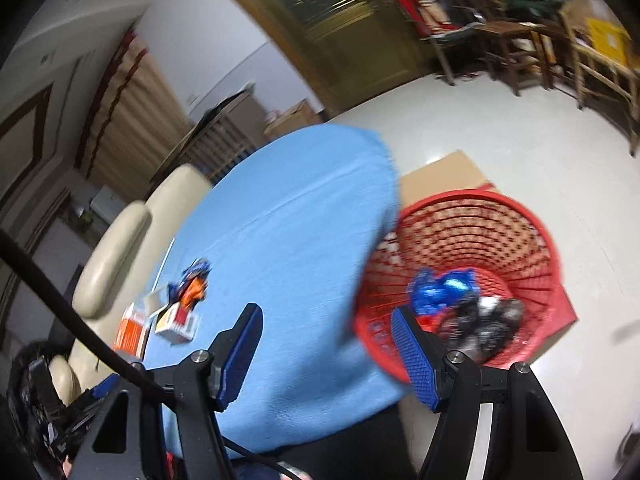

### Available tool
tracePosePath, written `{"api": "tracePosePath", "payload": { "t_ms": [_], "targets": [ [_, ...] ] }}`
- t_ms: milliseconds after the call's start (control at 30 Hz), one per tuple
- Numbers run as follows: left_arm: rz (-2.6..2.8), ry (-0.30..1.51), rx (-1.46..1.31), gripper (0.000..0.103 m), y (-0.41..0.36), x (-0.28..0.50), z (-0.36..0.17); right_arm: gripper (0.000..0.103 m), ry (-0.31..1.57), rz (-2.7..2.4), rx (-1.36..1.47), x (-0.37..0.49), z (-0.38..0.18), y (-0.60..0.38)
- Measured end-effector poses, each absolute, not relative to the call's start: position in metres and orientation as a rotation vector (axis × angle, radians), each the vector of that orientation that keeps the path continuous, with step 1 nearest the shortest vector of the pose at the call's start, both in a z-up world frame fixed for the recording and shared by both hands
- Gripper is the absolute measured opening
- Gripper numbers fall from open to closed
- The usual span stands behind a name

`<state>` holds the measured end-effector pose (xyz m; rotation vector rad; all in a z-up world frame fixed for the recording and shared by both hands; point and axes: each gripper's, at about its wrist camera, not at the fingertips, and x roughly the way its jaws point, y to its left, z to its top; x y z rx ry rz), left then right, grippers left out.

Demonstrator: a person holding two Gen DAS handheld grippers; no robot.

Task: Collect trash
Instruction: 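Open both tools to drop the bags into the basket, then grasp the blue toothpaste box with the right tool and lift it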

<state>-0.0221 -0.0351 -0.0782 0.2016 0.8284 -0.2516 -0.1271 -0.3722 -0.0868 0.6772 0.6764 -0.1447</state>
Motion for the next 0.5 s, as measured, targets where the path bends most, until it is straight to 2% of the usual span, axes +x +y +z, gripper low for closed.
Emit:
{"api": "tracePosePath", "payload": {
  "t_ms": [200, 500],
  "targets": [
    [-0.159, 0.825, 0.099, 0.067, 0.02, -0.011, -0.084, 0.071, 0.745, -0.028, 0.55, -0.084, -0.078, -0.312],
    [-0.11, 0.838, 0.089, 0.067, 0.052, -0.002, -0.101, 0.071, 0.807, 0.154, 0.417, -0.004, -0.073, -0.228]
  ]
}}
